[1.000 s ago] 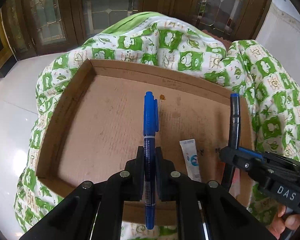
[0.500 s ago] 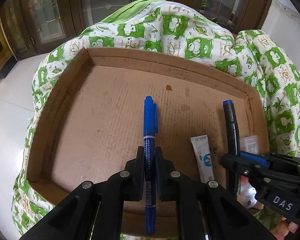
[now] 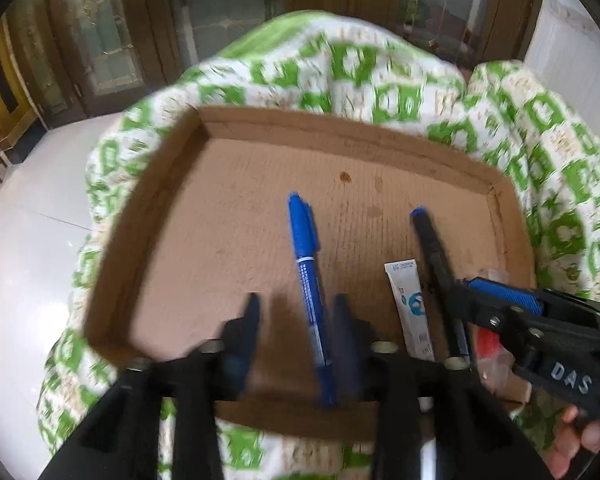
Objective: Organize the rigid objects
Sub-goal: 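Open the left tool to drop the blue marker while the right tool releases the black marker, then withdraw both tools from the tray toward the remaining items, then grasp the white pen with the left tool while the right tool grasps the white charger plug, then lift the white pen and white charger off the bedspread with both tools, then carry the white pen and charger plug over the tray with both tools, then open the left tool to drop the white pen while the right tool releases the charger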
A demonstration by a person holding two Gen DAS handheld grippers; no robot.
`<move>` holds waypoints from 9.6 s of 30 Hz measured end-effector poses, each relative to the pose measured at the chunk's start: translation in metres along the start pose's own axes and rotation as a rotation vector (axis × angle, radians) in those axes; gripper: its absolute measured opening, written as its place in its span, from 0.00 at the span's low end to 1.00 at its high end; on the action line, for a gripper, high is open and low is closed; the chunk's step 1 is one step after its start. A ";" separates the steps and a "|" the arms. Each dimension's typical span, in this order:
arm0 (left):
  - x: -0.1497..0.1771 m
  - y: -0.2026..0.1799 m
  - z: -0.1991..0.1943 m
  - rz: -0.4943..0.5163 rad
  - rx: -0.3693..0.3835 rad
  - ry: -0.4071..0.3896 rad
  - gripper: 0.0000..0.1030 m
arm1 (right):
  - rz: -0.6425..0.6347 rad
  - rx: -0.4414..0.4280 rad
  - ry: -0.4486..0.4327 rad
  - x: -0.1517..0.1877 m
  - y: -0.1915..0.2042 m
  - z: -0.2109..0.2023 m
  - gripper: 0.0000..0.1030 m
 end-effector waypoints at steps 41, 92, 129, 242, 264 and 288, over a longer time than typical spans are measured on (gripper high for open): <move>0.125 0.083 -0.110 -0.258 -0.102 0.021 0.76 | -0.037 -0.082 -0.101 0.062 0.025 -0.094 0.81; 0.151 0.034 -0.083 -0.075 0.007 0.173 0.12 | -0.525 0.015 0.174 0.149 0.078 -0.040 0.46; 0.133 0.034 -0.091 -0.152 0.114 0.103 0.11 | -0.334 -0.118 0.108 0.120 0.086 -0.056 0.46; -0.036 0.048 0.028 0.013 -0.042 0.011 0.11 | -0.047 0.058 -0.125 -0.054 -0.014 -0.008 0.46; -0.021 0.089 0.053 0.017 -0.098 -0.004 0.11 | -0.104 0.162 -0.142 -0.067 -0.030 0.035 0.46; -0.022 0.067 0.004 0.074 -0.136 -0.073 0.72 | -0.013 0.079 -0.198 -0.063 -0.025 0.007 0.64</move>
Point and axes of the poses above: each gripper's, at about its wrist camera, not at the fingertips, and z roughly the way its jaws point, y to its left, x to its underside, the point moved 10 cm from there along z, roughly the way its jaws point, and after that the axes turned 15 degrees about -y, right-handed, at the moved point
